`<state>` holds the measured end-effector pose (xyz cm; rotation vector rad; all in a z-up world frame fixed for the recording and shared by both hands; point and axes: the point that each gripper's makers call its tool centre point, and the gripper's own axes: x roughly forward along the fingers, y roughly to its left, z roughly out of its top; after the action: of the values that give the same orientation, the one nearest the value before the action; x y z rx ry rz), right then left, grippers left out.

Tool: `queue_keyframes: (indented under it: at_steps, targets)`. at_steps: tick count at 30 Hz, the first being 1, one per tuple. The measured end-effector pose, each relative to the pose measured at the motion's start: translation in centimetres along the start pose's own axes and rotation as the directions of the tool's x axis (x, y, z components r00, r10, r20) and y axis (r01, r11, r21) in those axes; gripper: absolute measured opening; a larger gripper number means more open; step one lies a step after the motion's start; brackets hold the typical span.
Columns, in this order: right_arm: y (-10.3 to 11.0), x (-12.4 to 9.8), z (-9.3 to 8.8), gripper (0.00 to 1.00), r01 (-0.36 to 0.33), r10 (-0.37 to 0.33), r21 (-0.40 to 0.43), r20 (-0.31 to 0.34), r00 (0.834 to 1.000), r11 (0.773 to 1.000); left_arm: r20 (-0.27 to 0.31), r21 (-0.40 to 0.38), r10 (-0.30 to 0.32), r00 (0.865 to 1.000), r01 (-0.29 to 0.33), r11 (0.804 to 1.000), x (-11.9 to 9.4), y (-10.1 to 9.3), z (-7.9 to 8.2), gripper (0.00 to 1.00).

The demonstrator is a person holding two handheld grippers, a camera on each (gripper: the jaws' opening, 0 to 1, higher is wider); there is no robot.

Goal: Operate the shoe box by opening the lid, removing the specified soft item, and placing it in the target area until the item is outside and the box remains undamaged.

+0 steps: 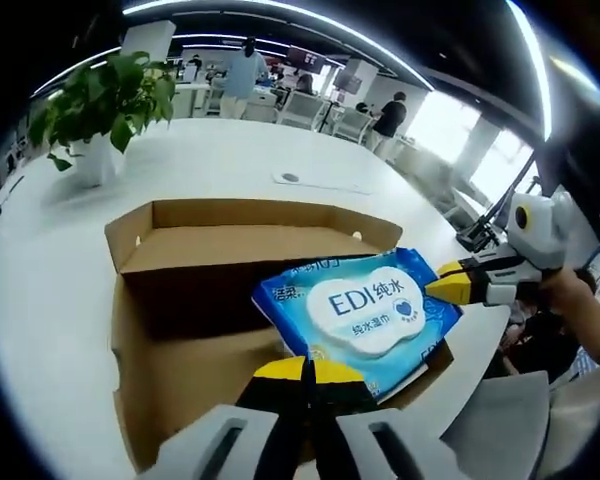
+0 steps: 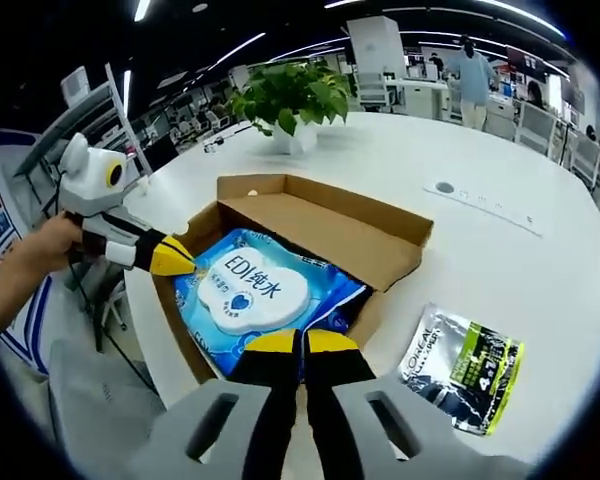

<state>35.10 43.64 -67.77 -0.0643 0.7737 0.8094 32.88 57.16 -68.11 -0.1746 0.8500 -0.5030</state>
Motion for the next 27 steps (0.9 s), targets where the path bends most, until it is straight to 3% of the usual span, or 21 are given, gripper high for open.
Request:
queue_keyframes:
  at_steps: [27]
  targets:
    - [-5.7,-5.0,-0.4,0.0,0.081,-0.084,0.073,0.048,0.995,0.994,0.032,0.067,-0.061,0.998,0.059,0.996,3.0,-6.4,2.5,0.0]
